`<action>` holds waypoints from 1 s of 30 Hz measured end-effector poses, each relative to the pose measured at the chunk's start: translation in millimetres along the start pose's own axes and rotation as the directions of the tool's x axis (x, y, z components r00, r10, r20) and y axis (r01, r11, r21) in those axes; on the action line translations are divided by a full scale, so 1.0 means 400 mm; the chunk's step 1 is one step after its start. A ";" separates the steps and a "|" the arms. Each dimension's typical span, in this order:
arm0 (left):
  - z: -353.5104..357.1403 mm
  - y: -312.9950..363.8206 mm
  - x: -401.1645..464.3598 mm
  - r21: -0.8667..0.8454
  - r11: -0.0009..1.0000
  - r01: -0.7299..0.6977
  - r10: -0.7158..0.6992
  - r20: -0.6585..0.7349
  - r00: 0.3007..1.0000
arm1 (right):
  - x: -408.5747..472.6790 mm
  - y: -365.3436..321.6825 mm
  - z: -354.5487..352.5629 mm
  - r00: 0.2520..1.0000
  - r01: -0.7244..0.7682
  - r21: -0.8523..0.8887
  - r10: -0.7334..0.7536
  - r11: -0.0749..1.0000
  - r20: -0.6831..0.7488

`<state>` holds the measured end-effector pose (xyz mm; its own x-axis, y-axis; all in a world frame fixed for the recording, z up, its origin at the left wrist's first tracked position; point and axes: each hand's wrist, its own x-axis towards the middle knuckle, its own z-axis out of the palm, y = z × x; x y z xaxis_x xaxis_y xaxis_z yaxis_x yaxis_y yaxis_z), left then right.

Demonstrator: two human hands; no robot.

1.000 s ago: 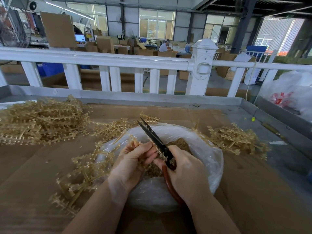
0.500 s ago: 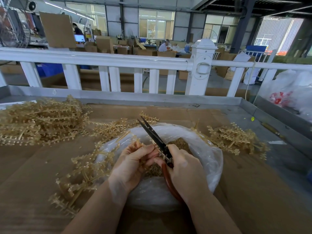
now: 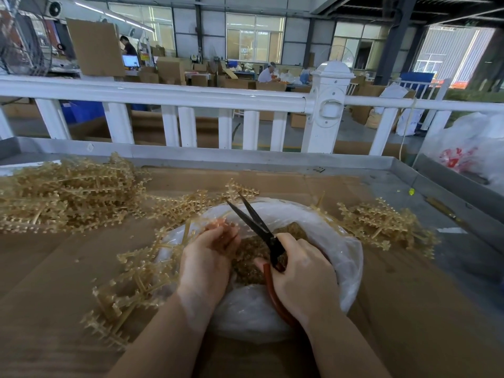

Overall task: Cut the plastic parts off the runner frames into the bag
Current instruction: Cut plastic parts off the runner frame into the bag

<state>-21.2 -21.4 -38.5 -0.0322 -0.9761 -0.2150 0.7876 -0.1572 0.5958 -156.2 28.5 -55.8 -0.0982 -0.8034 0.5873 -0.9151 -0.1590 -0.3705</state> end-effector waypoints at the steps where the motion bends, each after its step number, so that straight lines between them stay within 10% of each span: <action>1: 0.004 -0.001 0.001 -0.019 1.000 -0.010 0.010 -0.021 1.000 | -0.001 0.001 0.001 1.000 0.002 -0.011 -0.001 1.000 0.008; 30: -0.008 -0.014 -0.014 0.236 0.911 -0.339 0.328 0.088 0.941 | -0.005 0.000 -0.011 0.998 0.017 0.091 -0.012 0.996 -0.058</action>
<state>-23.7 -14.7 -43.1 0.1735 -0.9829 0.0615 0.5829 0.1528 0.7980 -157.6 32.8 -53.8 -0.1101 -0.7669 0.6322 -0.8773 -0.2240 -0.4245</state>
